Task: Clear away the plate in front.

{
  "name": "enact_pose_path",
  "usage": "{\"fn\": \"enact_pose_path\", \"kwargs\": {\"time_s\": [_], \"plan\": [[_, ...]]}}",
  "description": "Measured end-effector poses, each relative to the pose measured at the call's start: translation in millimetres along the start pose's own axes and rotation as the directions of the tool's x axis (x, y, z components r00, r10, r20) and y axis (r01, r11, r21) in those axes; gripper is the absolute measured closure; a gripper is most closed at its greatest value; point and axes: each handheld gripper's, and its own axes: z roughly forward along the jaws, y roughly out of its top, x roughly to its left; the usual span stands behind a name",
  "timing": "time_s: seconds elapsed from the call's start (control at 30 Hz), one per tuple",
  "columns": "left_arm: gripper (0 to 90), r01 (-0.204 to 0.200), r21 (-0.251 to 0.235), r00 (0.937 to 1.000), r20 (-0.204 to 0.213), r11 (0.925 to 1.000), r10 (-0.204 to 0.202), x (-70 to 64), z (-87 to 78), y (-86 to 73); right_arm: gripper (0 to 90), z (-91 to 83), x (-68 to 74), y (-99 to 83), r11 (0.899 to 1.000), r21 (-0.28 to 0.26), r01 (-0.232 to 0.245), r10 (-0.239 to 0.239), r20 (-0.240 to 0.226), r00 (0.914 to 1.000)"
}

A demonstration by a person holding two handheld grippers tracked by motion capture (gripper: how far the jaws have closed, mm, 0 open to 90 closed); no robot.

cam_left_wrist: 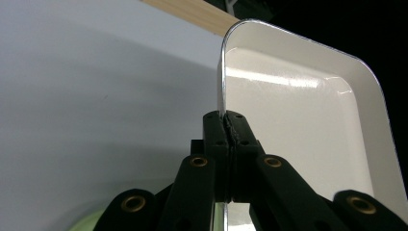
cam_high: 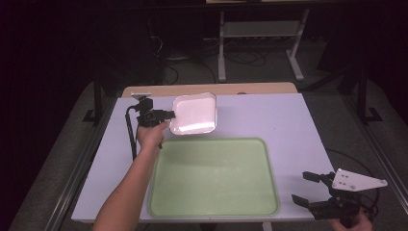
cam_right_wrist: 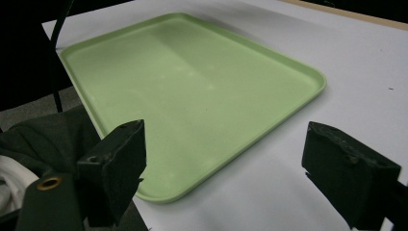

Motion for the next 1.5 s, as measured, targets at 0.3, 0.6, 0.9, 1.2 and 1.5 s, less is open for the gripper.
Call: {"fn": "enact_pose_path", "kwargs": {"time_s": [0.3, 0.6, 0.9, 1.2, 1.5], "plan": [[88.8, 0.008, 0.002, 0.9998, 0.017, 1.0, -0.008, 0.4, -9.2, -21.7, 14.6, 1.9, 1.8, 0.8, 1.0, 0.0, 0.002, -0.002, -0.007, 1.0], [88.8, -0.007, 0.022, 0.9999, 0.01, 0.9997, 0.007, -1.5, -13.2, -41.2, 14.6, 1.8, 2.5, 1.1, 1.0, -0.001, 0.005, -0.005, -0.004, 1.0], [88.7, 0.011, 0.033, 0.9999, -0.006, 0.9994, -0.011, -1.8, -17.3, -64.0, 14.7, 1.6, 1.9, -0.3, 1.0, 0.008, 0.0, 0.0, -0.003, 1.0], [88.8, -0.011, 0.037, 0.9993, -0.034, 0.9993, 0.012, -5.9, -20.4, -78.2, 14.6, 1.4, 2.2, -0.6, 1.0, 0.008, 0.0, 0.0, -0.001, 1.0], [88.8, 0.002, 0.033, 0.9989, -0.047, 0.9995, 0.0, -2.8, -23.3, -92.5, 14.7, 1.1, 3.0, -1.4, 1.0, 0.011, 0.002, -0.002, -0.002, 1.0]]}}
